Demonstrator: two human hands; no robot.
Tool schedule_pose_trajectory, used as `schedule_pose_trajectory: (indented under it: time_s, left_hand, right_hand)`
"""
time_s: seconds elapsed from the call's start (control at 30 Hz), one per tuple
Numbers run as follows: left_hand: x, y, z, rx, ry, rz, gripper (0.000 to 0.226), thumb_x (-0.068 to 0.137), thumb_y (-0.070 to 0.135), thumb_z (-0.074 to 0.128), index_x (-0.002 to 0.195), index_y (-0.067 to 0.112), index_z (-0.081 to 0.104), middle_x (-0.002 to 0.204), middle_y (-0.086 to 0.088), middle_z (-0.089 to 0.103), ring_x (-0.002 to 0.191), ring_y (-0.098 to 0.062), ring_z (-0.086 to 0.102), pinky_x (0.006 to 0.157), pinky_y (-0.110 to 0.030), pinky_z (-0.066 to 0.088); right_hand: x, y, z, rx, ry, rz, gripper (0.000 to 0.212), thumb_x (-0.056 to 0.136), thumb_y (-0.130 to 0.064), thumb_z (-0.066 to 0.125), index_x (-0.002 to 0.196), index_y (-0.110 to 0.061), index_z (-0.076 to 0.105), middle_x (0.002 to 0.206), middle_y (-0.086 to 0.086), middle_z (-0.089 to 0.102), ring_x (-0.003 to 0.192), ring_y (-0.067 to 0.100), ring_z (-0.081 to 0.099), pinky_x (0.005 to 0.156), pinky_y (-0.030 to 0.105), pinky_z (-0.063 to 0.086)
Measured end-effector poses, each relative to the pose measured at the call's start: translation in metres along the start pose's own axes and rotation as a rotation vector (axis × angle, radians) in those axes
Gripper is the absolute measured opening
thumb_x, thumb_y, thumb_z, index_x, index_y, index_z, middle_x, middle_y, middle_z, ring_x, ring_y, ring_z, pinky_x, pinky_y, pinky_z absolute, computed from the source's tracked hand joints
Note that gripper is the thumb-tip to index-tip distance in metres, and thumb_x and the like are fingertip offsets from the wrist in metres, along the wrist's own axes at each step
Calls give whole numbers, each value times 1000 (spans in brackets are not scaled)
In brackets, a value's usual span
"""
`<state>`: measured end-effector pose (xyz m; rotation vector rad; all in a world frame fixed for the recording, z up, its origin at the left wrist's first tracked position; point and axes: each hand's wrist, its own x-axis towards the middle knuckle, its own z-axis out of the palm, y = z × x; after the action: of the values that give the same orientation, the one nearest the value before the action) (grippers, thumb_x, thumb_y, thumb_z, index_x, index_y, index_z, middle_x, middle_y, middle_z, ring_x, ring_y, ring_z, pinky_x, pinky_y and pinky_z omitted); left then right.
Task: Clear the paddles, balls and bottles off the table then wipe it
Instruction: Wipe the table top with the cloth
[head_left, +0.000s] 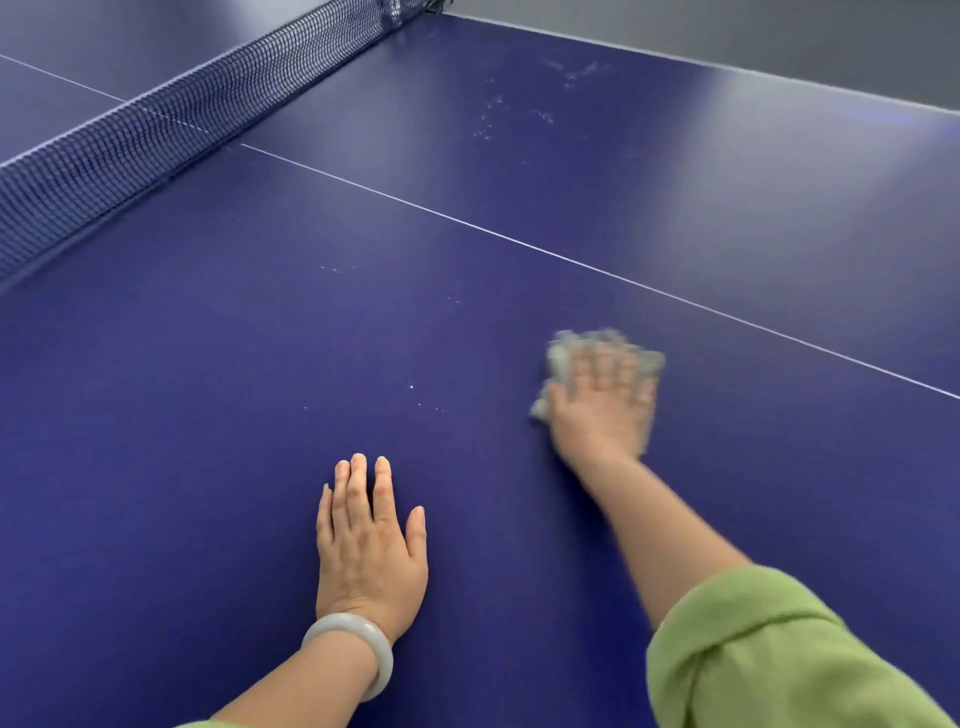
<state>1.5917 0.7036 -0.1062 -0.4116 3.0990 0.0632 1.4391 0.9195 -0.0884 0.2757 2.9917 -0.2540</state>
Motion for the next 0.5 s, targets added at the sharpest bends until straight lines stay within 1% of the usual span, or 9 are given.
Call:
schedule_pose_trajectory:
  time_s: [0.03,0.1,0.17,0.2,0.27,0.33,0.4,0.47,0.5]
  left_hand:
    - [0,0,0,-2,-1,-4,70,94,49,17,149,9,35,155,-14,32,147,-29,23,120,-46,19]
    - [1,1,0,8,2,-8,71,94,50,15,149,9,34,156,-14,31,148,-28,22,120,-45,18]
    - [2,0,0,9,1,-6,71,94,50,15,149,9,34,156,-14,31,148,-28,22,120,-45,19]
    - [2,0,0,-1,7,-4,71,94,50,16,149,9,35,156,-14,31,148,-29,22,120,-46,18]
    - [1,0,0,-19,21,-2,70,94,49,17,148,8,36,155,-15,32,147,-30,22,120,-46,17]
    - [0,1,-1,-22,15,1,69,95,48,18,147,7,37,154,-17,33,147,-31,24,119,-47,18]
    - [0,1,-2,-23,8,2,69,95,47,19,146,6,38,152,-18,35,146,-32,26,118,-48,20]
    - [0,2,-4,-26,-12,5,69,94,47,20,146,5,38,152,-19,36,145,-33,28,118,-49,22]
    - [0,2,-5,-30,-23,8,69,94,47,20,146,4,38,151,-20,37,145,-34,28,118,-50,22]
  right_hand:
    - [-18,-23,8,-6,-4,-178,63,99,-53,16,155,-32,0,163,-6,-10,150,24,-14,117,53,-13]
    - [-52,-50,16,-23,-95,-477,66,93,-57,3,154,-35,-4,162,-8,-14,148,20,-19,117,50,-17]
    - [-63,-41,13,-32,-140,-609,70,88,-60,-4,154,-37,-4,162,-11,-14,148,17,-19,119,47,-15]
    - [-58,-24,11,-41,-120,-598,70,87,-61,-5,154,-38,-4,161,-13,-15,149,16,-18,119,46,-14]
    - [-44,24,6,-77,-40,-402,65,91,-60,-1,153,-40,-7,160,-14,-16,150,17,-14,120,46,-11]
    - [-36,76,-3,-95,36,-70,60,98,-55,10,155,-38,-1,162,-10,-10,151,20,-7,120,49,-6]
    - [-43,103,-12,-72,-21,210,61,100,-53,13,155,-34,-3,163,-4,-12,150,21,-11,119,51,-6]
    - [-56,94,-11,-46,-69,324,63,100,-53,14,155,-31,-8,162,-1,-16,149,24,-15,119,53,-7]
    - [-65,77,-9,-50,-60,305,64,100,-52,15,155,-30,-9,162,1,-16,149,25,-15,118,53,-8]
